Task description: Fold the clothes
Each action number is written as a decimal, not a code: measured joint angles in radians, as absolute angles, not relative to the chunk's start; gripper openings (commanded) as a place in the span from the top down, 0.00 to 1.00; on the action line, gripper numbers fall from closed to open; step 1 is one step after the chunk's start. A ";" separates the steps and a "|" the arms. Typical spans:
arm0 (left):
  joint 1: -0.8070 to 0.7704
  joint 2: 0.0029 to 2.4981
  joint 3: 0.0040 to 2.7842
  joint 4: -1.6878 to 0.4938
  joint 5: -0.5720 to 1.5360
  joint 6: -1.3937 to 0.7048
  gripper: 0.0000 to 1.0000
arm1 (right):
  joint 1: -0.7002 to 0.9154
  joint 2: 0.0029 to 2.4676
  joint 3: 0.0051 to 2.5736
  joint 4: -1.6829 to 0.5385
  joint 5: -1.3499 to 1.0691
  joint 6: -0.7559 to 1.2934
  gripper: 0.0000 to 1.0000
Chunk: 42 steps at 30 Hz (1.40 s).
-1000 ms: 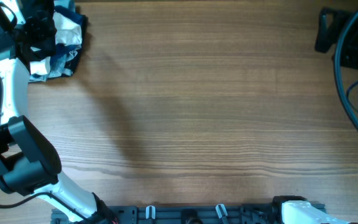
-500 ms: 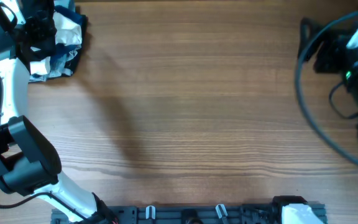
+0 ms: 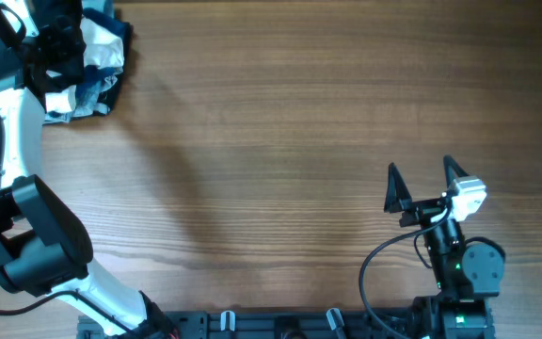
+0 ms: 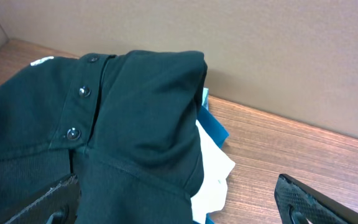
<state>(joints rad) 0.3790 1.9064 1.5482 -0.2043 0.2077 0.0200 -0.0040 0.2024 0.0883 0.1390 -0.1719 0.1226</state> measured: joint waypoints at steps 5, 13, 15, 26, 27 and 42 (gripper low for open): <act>0.379 1.906 1.548 -0.206 0.208 0.020 0.00 | -0.004 0.167 0.049 0.131 -0.172 0.131 0.00; 0.379 1.906 1.548 -0.207 0.208 0.020 0.00 | -0.004 0.070 0.006 0.019 -0.172 0.131 0.00; 0.379 1.906 1.548 -0.207 0.208 0.020 0.00 | -0.004 0.038 0.006 0.013 -0.172 0.131 0.00; 0.379 1.906 1.548 -0.206 0.208 0.020 0.00 | -0.004 0.019 0.006 0.013 -0.172 0.131 0.00; 0.379 1.906 1.548 -0.206 0.208 0.020 0.00 | -0.004 0.019 0.006 0.013 -0.172 0.131 0.00; 0.379 1.891 1.547 -0.233 0.199 0.021 0.00 | -0.004 0.020 0.006 0.012 -0.172 0.131 0.00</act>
<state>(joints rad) 0.3790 1.8912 1.5467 -0.2325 0.1986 0.0208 -0.0040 0.0196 0.0063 0.0116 -0.1719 0.1310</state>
